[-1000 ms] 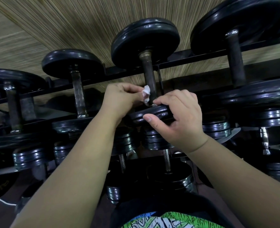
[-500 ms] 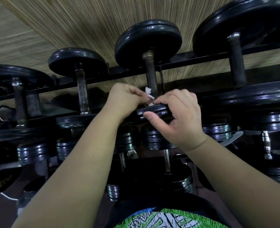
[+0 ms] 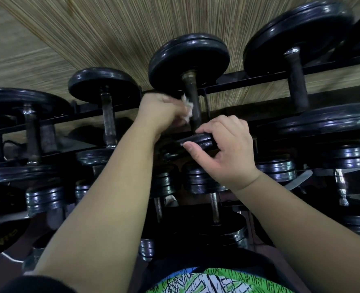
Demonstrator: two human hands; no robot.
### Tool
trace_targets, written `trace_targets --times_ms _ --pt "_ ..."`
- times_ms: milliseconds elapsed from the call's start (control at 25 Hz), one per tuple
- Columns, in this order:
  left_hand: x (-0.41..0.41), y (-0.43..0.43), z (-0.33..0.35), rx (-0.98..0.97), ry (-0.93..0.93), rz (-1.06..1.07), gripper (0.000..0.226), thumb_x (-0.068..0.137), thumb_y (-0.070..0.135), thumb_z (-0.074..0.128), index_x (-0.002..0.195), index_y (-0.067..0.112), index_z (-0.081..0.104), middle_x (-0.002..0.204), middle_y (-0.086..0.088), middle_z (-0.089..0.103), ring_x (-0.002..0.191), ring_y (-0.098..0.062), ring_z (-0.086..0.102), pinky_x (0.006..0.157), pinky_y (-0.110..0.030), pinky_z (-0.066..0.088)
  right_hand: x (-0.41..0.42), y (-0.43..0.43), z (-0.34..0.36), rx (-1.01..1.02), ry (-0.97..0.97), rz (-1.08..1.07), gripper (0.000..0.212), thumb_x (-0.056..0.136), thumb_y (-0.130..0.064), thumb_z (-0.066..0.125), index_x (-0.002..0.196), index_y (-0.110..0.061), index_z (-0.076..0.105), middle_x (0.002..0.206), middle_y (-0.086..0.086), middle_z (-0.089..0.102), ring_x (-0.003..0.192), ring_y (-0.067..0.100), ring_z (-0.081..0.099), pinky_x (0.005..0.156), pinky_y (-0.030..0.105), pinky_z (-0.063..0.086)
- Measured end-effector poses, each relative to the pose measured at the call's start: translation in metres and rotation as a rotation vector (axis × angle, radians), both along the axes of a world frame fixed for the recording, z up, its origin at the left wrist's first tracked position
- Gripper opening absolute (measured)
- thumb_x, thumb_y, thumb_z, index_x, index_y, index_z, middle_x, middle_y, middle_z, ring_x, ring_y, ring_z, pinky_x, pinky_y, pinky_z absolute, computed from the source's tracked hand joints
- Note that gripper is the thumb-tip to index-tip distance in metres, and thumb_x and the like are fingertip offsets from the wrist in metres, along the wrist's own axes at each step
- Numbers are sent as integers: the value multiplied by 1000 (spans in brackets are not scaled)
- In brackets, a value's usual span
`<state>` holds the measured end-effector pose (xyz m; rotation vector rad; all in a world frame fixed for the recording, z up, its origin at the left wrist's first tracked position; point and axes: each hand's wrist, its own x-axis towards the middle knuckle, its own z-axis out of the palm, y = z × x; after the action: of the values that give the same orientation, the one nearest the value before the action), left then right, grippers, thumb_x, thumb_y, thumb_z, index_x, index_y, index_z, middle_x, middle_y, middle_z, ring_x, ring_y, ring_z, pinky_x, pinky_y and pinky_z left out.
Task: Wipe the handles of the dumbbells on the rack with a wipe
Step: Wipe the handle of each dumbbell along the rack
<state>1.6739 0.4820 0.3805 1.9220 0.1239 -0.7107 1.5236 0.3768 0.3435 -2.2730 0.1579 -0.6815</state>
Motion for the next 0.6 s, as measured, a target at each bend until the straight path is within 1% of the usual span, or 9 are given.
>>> trace_targets --times_ms 80,120,240,320,360,440,480,520,600 --pt "-8 18 -3 147 10 -209 16 76 0 86 73 13 78 74 2 79 70 -8 73 69 -26 61 -1 -1 0 -3 -7 7 35 89 -51 70 95 -17 73 90 -5 68 86 18 61 88 37 41" --pt "-10 23 -5 178 4 -249 17 74 5 89 71 18 79 73 4 78 70 -7 71 70 -25 59 -1 -1 0 -1 -10 11 35 89 -51 70 96 -17 73 90 -5 68 86 18 62 87 37 41" --pt "-15 29 -7 140 -1 -211 11 76 9 90 78 16 81 71 4 76 62 -2 67 62 -19 52 -1 -2 3 16 4 40 30 90 -49 70 98 -20 73 91 -8 67 88 15 61 89 35 41" --pt "-19 30 -4 120 -27 -154 12 77 7 88 85 12 81 76 0 77 65 -7 67 67 -26 53 -5 -4 9 58 40 76 23 90 -44 72 99 -23 72 94 -11 67 91 11 60 91 32 42" --pt "-20 31 0 82 -37 -119 13 77 4 87 86 11 81 77 -2 77 68 -10 69 69 -29 55 -6 -7 13 134 66 92 20 90 -39 74 102 -23 72 96 -12 68 93 8 61 93 31 44" --pt "-23 30 13 -37 -49 -33 17 80 -6 80 85 10 77 78 -4 75 75 -16 72 73 -32 61 -5 -18 21 458 128 105 21 89 -30 76 108 -22 70 102 -7 71 95 7 65 94 30 52" --pt "-24 28 22 -114 -52 10 20 82 -11 77 87 8 75 78 -5 75 77 -19 73 75 -34 64 -2 -26 28 628 139 106 25 88 -31 75 111 -24 68 107 -3 71 95 9 67 93 31 55" --pt "-26 26 30 -196 -55 38 20 83 -13 74 89 6 73 79 -6 74 79 -21 74 76 -37 65 2 -34 34 743 139 105 29 87 -35 74 113 -27 66 113 1 70 95 15 69 92 33 56" --pt "-30 18 49 -314 -71 36 18 86 -14 73 94 3 71 84 -9 75 82 -22 76 78 -41 67 13 -46 49 837 163 123 34 87 -40 73 119 -32 64 125 4 65 95 20 72 89 36 60"
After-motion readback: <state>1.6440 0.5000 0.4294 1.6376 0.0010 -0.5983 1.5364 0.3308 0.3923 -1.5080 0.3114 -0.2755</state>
